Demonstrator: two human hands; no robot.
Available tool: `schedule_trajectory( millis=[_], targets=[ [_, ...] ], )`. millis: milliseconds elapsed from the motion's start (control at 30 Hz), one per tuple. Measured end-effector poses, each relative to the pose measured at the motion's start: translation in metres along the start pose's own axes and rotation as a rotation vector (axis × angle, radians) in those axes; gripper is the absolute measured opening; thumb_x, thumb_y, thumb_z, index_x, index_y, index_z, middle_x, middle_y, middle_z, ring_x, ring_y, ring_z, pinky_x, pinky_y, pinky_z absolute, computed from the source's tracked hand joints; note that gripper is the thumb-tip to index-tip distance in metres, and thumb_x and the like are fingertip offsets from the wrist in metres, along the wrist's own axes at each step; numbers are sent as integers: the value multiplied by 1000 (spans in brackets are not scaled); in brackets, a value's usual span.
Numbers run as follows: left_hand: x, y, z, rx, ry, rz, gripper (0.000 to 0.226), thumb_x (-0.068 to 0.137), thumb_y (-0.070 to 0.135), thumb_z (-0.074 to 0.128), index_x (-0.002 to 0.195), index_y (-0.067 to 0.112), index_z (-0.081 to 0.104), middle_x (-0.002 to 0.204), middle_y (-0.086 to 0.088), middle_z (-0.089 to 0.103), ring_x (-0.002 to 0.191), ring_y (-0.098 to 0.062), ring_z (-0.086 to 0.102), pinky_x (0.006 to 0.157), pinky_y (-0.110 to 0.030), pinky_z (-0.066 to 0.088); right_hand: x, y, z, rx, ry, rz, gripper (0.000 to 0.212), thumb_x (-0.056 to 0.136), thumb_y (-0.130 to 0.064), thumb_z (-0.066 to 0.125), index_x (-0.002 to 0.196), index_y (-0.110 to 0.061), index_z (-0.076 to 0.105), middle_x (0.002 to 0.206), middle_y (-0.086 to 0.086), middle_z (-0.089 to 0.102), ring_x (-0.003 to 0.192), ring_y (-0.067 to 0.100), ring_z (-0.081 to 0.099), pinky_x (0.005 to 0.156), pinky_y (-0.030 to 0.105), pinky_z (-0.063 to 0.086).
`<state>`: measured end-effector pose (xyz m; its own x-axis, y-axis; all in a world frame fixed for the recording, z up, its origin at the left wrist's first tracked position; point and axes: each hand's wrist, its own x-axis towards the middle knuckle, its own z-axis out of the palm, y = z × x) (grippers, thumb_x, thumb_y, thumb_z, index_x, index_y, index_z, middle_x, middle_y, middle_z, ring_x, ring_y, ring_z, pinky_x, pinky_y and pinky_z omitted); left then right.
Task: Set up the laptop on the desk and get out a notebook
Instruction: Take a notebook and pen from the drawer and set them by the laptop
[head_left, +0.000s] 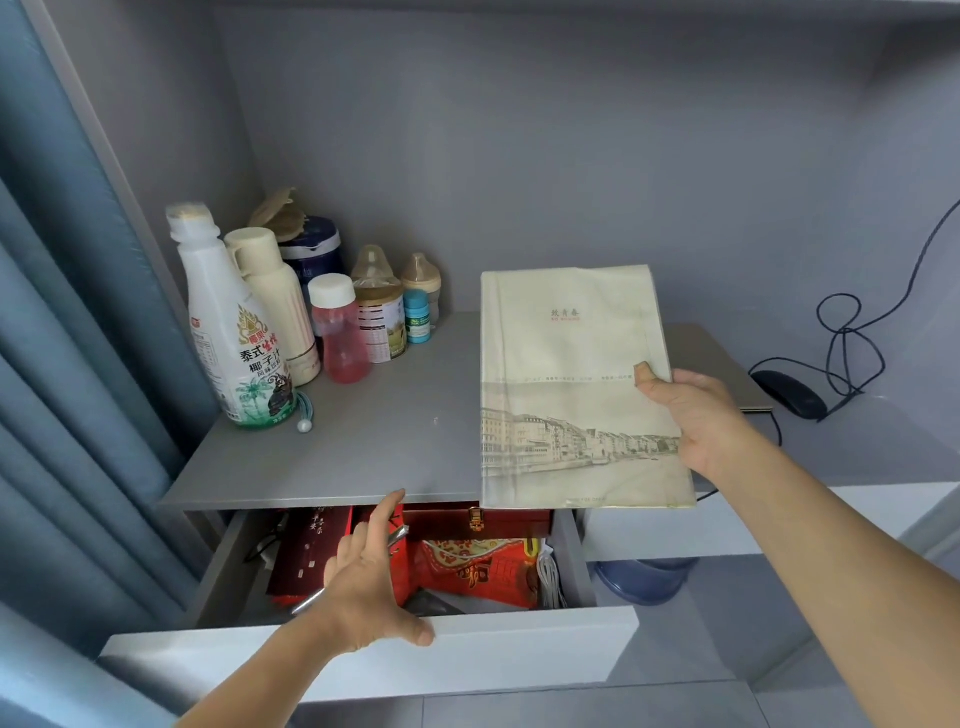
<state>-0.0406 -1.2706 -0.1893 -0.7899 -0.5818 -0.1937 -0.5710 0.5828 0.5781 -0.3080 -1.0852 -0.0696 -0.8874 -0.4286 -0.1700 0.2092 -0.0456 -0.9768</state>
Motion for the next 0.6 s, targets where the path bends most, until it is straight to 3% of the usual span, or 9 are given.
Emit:
schedule_trajectory(
  millis=[133, 233, 333, 467, 533, 600],
  targets=[
    [6, 3, 0, 94, 83, -23, 148, 40, 40, 88, 141, 46, -20, 124, 6, 32, 122, -18, 31, 103, -33, 26, 4, 0, 3, 26, 4, -1, 11, 71, -25, 80, 74, -16, 74, 107, 8, 72, 116, 33, 59, 107, 56, 37],
    [10, 8, -2, 152, 133, -5, 149, 42, 46, 88, 142, 43, -23, 122, 7, 29, 119, -17, 30, 103, -33, 26, 8, 1, 5, 35, 13, 8, 35, 56, -35, 88, 81, -16, 74, 108, 7, 72, 116, 32, 59, 107, 59, 34],
    [14, 13, -4, 253, 195, 32, 144, 48, 51, 84, 144, 38, -23, 124, 5, 30, 118, -18, 32, 104, -33, 26, 11, 2, 9, 32, 3, 5, 11, 72, -24, 80, 72, -15, 74, 100, 7, 72, 115, 33, 60, 106, 56, 39],
    [21, 19, -2, 353, 287, 64, 136, 56, 54, 80, 142, 37, -24, 128, 2, 31, 119, -19, 35, 103, -32, 27, 12, 3, 10, 38, 25, -5, 9, 74, -22, 78, 73, -15, 71, 104, 10, 71, 115, 33, 60, 106, 55, 40],
    [25, 20, -1, 368, 343, 61, 138, 50, 54, 84, 139, 38, -21, 124, -1, 38, 113, -23, 42, 99, -34, 33, 15, 5, 9, 30, 35, 1, 10, 73, -22, 79, 70, -15, 72, 100, 8, 72, 115, 33, 60, 106, 55, 39],
    [30, 20, 0, 375, 396, 46, 146, 30, 52, 90, 143, 36, -1, 110, -5, 51, 96, -27, 52, 87, -39, 44, 15, 4, 8, 24, 43, -6, 10, 75, -21, 78, 70, -16, 71, 91, 3, 72, 113, 30, 61, 106, 53, 41]
  ],
)
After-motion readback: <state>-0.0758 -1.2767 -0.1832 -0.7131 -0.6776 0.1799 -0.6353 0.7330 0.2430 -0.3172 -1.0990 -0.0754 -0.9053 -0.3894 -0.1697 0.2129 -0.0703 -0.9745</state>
